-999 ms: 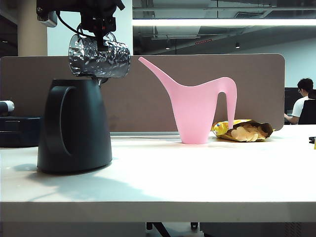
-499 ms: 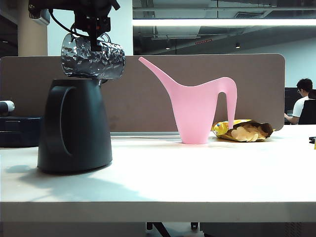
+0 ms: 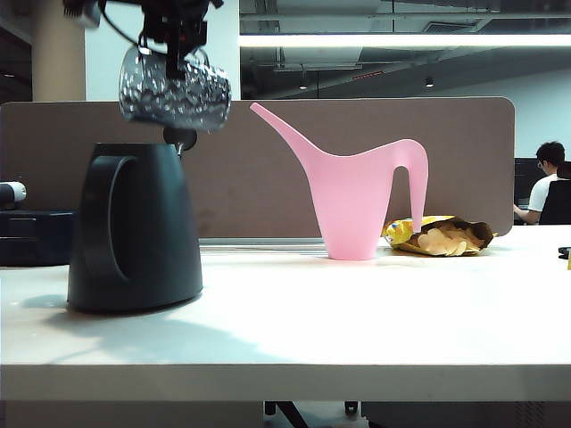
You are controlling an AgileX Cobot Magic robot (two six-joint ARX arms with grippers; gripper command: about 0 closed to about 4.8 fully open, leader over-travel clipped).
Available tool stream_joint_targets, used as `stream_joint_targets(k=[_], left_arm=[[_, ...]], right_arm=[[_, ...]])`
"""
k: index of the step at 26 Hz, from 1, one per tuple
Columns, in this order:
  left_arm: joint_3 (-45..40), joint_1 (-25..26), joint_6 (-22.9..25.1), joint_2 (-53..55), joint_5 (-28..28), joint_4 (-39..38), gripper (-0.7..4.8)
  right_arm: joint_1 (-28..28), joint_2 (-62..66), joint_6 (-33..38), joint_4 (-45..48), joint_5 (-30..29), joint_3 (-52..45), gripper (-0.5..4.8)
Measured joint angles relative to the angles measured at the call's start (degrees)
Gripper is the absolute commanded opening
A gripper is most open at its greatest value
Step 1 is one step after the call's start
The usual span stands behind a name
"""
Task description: Pour the water from the cup into the kettle.
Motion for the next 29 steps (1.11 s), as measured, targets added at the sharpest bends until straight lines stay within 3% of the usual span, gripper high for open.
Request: stream_joint_targets(k=[4,9,16,20,26,29], left_arm=[[0.00,0.00,0.00,0.00,1.36,-0.02,-0.05],[0.00,0.00,0.00,0.00,2.97,-0.02,-0.05],[0.00,0.00,-0.07,0.00,3.06,0.00,-0.05],[0.00,0.00,-0.07,0.00,3.43,-0.09,-0.05],[0.00,0.00,-0.07,0.00,3.54,-0.09,-0.05],[0.00,0.00,-0.07,0.00,3.61,-0.11,-0.05]], right_arm=[[-2.14,-3.74,5.92,0.68,0.35,0.02,-0.08],[-7.23,-9.86,21.77,-2.36,-1.11,0.39,-0.08],[-16.50,-13.79,45.03,-11.04,-9.51,0.44,-0.09],[-23.17,-13.90,59.25,-15.04,-20.13,-1.22,-0.09],[-26.71,-14.01,65.07,-11.56,-25.46,-8.92,-0.09],[-28.83,-13.99,69.72,-4.22,-28.76,-17.35,-0.09]])
